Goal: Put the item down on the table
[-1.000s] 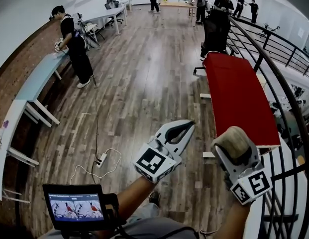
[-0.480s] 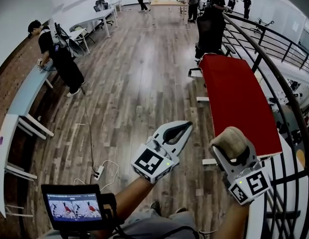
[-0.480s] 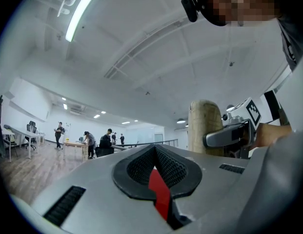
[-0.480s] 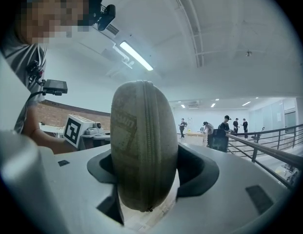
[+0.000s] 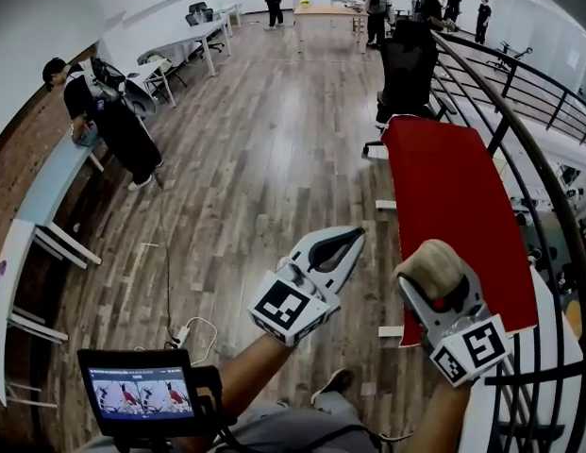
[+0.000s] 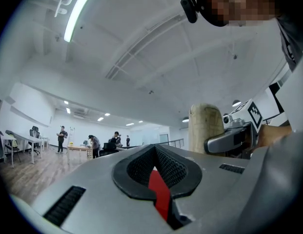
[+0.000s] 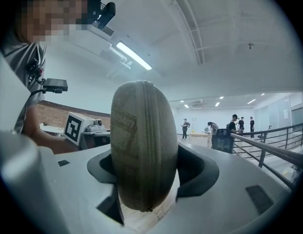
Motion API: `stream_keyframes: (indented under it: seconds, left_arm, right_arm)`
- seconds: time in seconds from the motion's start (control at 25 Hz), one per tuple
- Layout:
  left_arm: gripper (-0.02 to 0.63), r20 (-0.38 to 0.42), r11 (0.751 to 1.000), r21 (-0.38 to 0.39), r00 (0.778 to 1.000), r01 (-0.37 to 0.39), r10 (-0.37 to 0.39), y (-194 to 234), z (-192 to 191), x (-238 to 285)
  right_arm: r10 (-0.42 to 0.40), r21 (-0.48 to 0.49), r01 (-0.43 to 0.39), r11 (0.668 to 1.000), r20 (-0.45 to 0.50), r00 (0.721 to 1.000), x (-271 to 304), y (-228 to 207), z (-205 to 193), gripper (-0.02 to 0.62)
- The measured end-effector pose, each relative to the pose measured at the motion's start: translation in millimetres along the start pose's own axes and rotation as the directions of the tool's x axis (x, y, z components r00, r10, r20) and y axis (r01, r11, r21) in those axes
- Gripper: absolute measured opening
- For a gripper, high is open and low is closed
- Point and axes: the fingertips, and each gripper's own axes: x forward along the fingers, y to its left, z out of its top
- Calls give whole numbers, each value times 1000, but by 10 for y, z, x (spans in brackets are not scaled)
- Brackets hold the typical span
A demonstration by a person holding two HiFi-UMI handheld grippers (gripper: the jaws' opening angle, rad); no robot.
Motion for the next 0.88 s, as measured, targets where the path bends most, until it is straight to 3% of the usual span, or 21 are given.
stream_keyframes:
  seconds: [0.48, 0.64, 0.88]
  left_arm:
    - [2, -8, 999, 1, 999, -44, 44, 416, -178, 1288]
    - [2, -5, 999, 5, 999, -53, 53, 763, -220, 1532]
    - [2, -12, 999, -1, 999, -46, 46, 1627, -533, 2076]
  right_arm:
    - [45, 4, -45, 999, -4, 999, 531, -1296, -105, 290]
    - [58, 15, -58, 998, -4, 998, 893, -1553, -93, 290]
    - [42, 10, -42, 999, 1, 999, 1787, -2124, -181, 290]
